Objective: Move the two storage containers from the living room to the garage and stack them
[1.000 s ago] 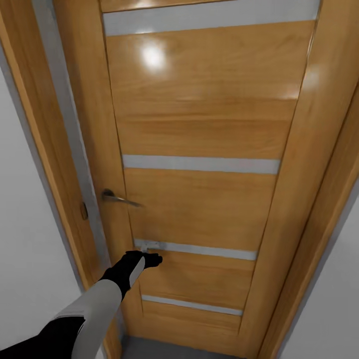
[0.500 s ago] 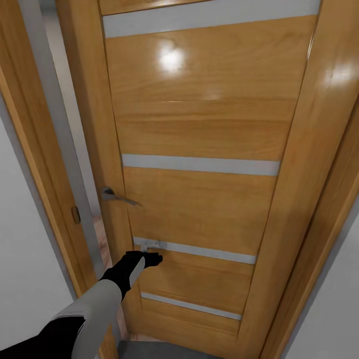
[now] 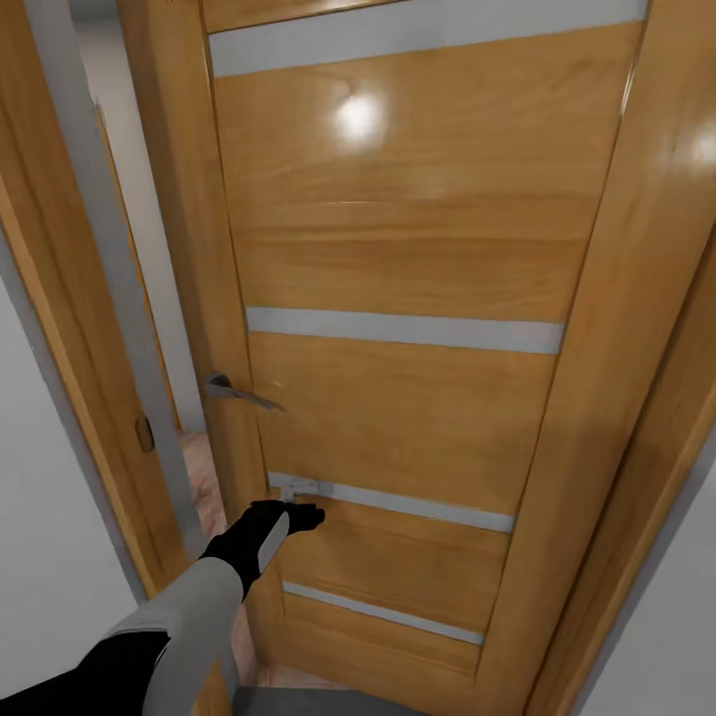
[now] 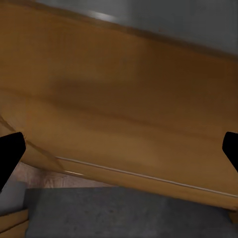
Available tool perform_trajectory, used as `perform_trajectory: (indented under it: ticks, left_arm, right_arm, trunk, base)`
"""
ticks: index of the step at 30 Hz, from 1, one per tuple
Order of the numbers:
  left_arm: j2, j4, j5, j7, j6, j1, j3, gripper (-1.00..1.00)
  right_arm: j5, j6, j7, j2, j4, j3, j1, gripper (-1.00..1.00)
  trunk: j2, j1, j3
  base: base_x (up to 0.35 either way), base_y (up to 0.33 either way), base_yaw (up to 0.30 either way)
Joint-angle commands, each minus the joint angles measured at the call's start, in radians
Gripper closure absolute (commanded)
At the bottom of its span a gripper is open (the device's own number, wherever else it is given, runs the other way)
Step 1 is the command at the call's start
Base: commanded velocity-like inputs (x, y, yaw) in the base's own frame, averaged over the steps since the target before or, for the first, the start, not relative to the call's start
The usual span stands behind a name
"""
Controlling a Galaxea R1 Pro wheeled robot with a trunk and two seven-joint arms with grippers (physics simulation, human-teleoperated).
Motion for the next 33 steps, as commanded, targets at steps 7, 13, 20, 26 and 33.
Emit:
perform_trajectory:
  ticks: [7,13,20,26,33]
  left_arm:
    - [-0.001,-0.004,-0.01,0.003,0.006,-0.001,0.011,-1.0]
    - [-0.001,-0.004,-0.01,0.005,0.006,-0.001,0.011,-1.0]
    - [-0.001,-0.004,-0.01,0.005,0.006,-0.001,0.011,-1.0]
    - [-0.001,-0.004,-0.01,0.005,0.006,-0.001,0.009,-1.0]
    - [-0.001,-0.004,-0.01,0.005,0.006,-0.001,0.011,-1.0]
  right_arm:
    - [0.009,-0.003,-0.009,0.001,0.0,0.0,0.002,-1.0]
    - [0.009,-0.003,-0.01,0.001,0.0,0.001,0.002,-1.0]
    - [0.01,-0.003,-0.01,0.001,0.0,0.0,0.002,-1.0]
    - [0.01,-0.003,-0.01,0.001,0.0,0.001,0.002,-1.0]
    - [0.009,-0.003,-0.01,0.001,0.0,0.0,0.002,-1.0]
  trunk:
    - [0.0,0.0,-0.001]
    - [0.0,0.0,-0.001]
    - [0.0,0.0,-0.001]
    - [0.0,0.0,-0.001]
    - [0.0,0.0,-0.001]
  base:
    - [0.311,0.0,0.0]
    - [0.324,0.0,0.0]
    - [0.288,0.0,0.0]
    - [0.05,0.0,0.0]
    - [0.246,0.0,0.0]
